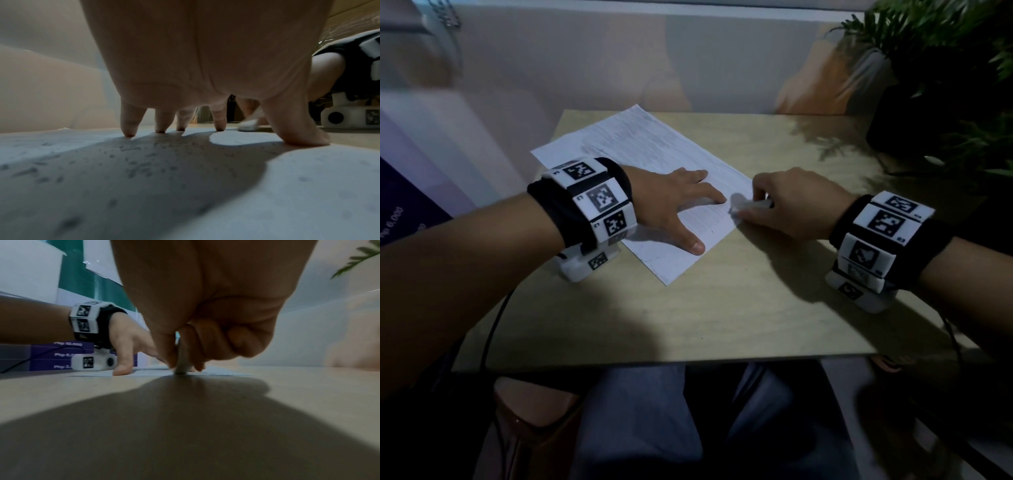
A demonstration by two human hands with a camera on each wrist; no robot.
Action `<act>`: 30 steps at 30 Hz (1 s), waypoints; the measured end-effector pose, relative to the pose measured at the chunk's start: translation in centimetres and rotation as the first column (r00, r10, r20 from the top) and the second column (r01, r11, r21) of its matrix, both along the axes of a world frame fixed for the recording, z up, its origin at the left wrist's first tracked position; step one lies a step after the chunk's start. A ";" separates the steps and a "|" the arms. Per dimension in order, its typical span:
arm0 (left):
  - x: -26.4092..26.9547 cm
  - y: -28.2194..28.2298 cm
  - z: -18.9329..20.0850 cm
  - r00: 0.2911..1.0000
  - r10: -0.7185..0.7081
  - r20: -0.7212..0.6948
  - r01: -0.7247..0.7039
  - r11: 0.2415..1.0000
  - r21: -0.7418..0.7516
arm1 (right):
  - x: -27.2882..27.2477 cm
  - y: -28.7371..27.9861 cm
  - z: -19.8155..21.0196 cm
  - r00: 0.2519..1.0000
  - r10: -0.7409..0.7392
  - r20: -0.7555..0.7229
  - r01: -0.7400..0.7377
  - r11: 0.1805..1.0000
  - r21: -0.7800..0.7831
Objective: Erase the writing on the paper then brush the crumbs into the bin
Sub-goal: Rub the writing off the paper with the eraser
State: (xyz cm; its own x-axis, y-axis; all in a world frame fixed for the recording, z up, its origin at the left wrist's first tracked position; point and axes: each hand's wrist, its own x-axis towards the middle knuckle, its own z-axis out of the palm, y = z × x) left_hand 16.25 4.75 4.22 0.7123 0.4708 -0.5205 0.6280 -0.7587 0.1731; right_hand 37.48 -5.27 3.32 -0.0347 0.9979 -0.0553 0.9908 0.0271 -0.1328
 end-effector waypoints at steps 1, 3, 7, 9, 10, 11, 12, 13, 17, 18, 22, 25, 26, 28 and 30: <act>0.0 0.0 0.0 1.000 0.001 0.001 -0.001 1.000 -0.003 | 0.1 0.1 0.0 0.999 -0.023 0.044 0.021 0.999 0.032; -0.1 0.1 0.0 1.000 -0.004 -0.003 0.004 1.000 -0.005 | -0.1 -0.1 -0.1 0.998 0.042 0.035 -0.044 0.998 0.040; 0.0 0.0 0.1 1.000 -0.010 -0.011 0.010 1.000 -0.005 | -0.6 -0.6 -0.1 0.981 0.159 -0.112 -0.169 0.982 -0.086; 0.0 -0.1 0.3 1.000 -0.004 -0.015 0.003 1.000 -0.007 | 0.0 -0.2 0.0 0.997 0.061 -0.051 -0.063 0.997 -0.050; 0.0 -0.1 0.3 1.000 -0.002 -0.016 0.002 1.000 -0.005 | 0.1 0.1 0.0 1.000 0.020 0.000 -0.020 1.000 -0.014; 0.0 -0.1 0.3 1.000 -0.003 -0.017 0.003 1.000 -0.003 | 0.1 0.1 0.0 0.999 0.006 0.041 -0.007 1.000 0.023; -0.1 -0.2 0.4 1.000 -0.006 -0.014 0.006 1.000 -0.002 | -0.1 -0.1 0.0 0.998 0.023 0.055 -0.026 0.998 0.051; -0.1 -0.2 0.3 1.000 -0.007 -0.009 0.007 1.000 -0.003 | -0.4 -0.4 -0.1 0.997 0.068 0.045 -0.071 0.996 0.056; -0.2 -0.3 0.3 1.000 0.007 -0.003 -0.008 1.000 -0.009 | -1.1 -1.2 -0.2 0.987 0.153 -0.049 -0.155 0.987 -0.049; -0.2 -0.3 0.3 1.000 0.007 -0.006 -0.007 1.000 -0.008 | -0.8 -0.9 -0.1 0.996 0.088 -0.024 -0.089 0.996 -0.028; -0.2 -0.4 0.4 1.000 0.004 -0.007 -0.004 1.000 -0.006 | -0.6 -0.7 -0.1 0.997 0.023 0.070 -0.028 0.997 0.068; -0.2 -0.5 0.5 1.000 0.006 0.001 -0.006 1.000 -0.011 | -2.1 -1.5 -0.3 0.983 0.183 -0.017 -0.183 0.983 -0.010; -0.1 -0.5 0.5 1.000 0.004 0.001 -0.004 1.000 -0.011 | -2.2 -1.4 -0.2 0.984 0.176 -0.033 -0.176 0.984 -0.021; 0.0 -0.5 0.5 1.000 0.000 -0.002 0.000 1.000 -0.004 | -1.9 -0.9 0.1 0.998 0.058 0.003 -0.058 0.998 0.009; 0.0 -0.6 0.5 1.000 0.000 0.000 0.000 1.000 -0.002 | -1.8 -0.7 0.2 0.997 -0.013 0.073 0.009 0.998 0.057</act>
